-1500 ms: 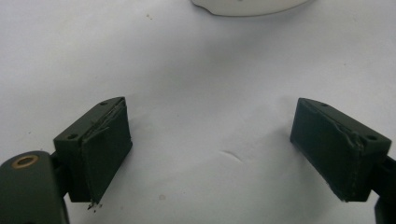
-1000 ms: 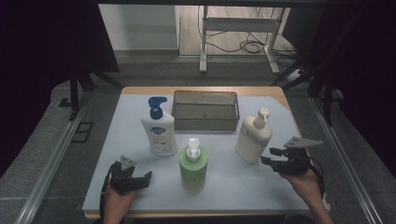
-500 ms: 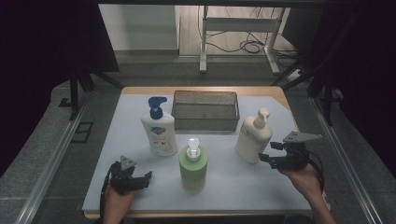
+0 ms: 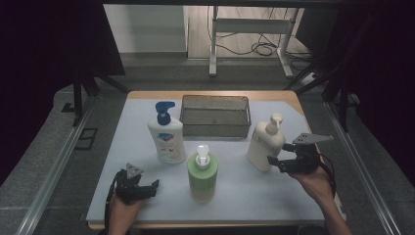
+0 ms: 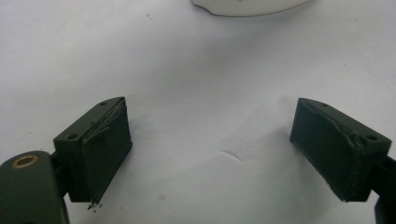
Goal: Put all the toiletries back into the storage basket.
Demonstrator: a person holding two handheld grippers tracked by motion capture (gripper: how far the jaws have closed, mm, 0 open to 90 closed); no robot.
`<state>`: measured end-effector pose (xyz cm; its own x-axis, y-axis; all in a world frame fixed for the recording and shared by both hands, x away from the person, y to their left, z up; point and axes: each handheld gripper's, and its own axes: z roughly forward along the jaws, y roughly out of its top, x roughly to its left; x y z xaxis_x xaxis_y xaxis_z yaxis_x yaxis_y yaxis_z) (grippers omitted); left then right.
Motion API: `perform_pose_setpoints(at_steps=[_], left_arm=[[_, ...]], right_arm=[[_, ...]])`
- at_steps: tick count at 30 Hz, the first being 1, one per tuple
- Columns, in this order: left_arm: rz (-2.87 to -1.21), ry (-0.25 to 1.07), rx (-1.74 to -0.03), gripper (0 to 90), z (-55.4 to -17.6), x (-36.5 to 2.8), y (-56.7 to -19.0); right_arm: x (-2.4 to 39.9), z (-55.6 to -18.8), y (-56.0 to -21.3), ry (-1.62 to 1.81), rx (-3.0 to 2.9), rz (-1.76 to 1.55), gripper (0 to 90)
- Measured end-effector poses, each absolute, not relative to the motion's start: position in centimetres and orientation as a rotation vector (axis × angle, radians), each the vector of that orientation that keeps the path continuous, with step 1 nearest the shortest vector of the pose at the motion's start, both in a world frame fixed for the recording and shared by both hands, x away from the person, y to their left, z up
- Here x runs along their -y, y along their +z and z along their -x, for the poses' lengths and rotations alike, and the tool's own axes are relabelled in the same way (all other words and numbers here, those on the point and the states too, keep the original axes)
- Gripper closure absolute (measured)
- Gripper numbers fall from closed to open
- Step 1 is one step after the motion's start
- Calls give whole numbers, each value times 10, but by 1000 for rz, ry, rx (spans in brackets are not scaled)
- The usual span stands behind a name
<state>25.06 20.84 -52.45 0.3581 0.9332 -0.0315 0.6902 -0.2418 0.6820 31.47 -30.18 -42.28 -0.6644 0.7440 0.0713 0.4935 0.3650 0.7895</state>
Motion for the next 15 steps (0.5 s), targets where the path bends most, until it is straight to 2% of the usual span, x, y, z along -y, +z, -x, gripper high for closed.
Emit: perform_pose_setpoints(at_steps=[15], left_arm=[[-2015, 516, -1404, 120, -251, -208, -525]], right_arm=[[287, -330, -419, 1194, -2303, -1082, 234]])
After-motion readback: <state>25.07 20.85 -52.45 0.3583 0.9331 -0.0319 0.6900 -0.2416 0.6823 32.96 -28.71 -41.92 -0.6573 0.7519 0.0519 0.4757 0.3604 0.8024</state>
